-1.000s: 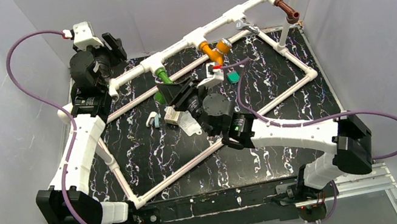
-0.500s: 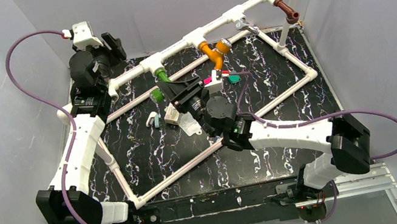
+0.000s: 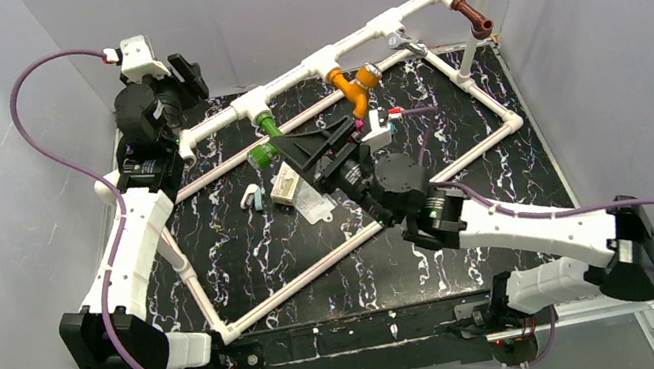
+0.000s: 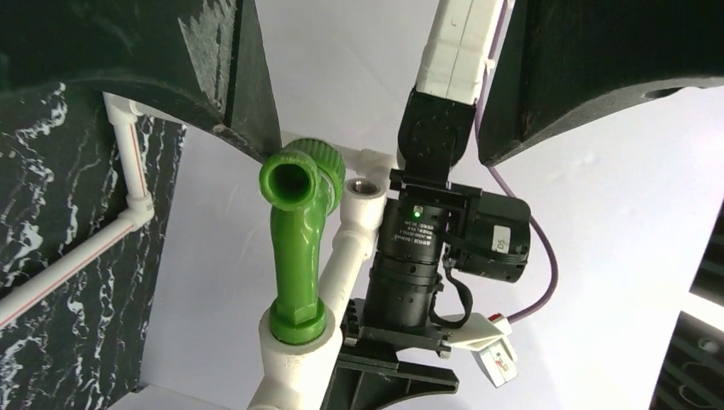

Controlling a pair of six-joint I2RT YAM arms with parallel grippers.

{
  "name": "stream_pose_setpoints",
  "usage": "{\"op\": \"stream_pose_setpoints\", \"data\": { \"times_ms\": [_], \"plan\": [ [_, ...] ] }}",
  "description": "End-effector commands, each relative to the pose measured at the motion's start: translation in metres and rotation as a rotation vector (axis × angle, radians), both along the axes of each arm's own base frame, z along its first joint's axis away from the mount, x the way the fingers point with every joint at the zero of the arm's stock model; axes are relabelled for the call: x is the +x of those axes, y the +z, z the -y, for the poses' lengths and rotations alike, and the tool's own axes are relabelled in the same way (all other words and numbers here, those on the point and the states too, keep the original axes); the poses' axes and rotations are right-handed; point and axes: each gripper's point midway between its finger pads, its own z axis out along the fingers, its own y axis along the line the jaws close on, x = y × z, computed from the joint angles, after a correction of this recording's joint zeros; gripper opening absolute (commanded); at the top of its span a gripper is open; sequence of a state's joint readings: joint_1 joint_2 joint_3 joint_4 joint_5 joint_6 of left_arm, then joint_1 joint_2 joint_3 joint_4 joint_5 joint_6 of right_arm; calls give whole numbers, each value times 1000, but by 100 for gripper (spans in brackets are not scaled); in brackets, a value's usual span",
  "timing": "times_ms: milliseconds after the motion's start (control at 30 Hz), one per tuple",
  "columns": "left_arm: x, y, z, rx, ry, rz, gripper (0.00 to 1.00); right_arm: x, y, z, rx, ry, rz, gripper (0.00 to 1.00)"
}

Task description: Install the water faucets

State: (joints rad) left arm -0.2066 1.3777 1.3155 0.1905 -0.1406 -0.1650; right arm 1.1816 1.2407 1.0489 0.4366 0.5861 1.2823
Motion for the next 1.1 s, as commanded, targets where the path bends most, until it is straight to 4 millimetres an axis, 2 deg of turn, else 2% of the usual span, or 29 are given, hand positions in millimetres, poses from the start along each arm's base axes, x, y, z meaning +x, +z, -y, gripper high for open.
{"op": "stream_pose_setpoints", "data": {
  "times_ms": [0,67,267,300,400,533,633,800,967,1067],
  "plan": [
    [-30,-215,-2,144,-7,-621,59,-15,-9,16,-124,32,-1,92],
    [-30,-215,-2,144,-9,-622,59,-19,-12,26,-202,34,38,92],
    [-30,-212,-2,144,-7,-615,59,-25,8,36,-508,53,290,88],
    [-31,-213,-2,145,-6,-616,59,-24,5,38,-580,55,316,88],
    [-31,-213,-2,145,-7,-617,59,-23,17,47,-738,44,466,87],
    [-30,-214,-2,144,-9,-620,59,-19,46,64,-895,-19,696,85],
    [-30,-214,-1,142,-12,-619,59,-20,56,66,-1058,-10,909,85],
    [-30,-213,-1,141,-11,-618,59,-17,50,64,-1329,26,1208,87],
    [-30,-212,-1,141,-13,-615,59,1,56,66,-1552,-100,1403,88],
    [-30,-211,-2,141,-10,-614,59,6,51,60,-1682,-112,1528,90]
  ]
}}
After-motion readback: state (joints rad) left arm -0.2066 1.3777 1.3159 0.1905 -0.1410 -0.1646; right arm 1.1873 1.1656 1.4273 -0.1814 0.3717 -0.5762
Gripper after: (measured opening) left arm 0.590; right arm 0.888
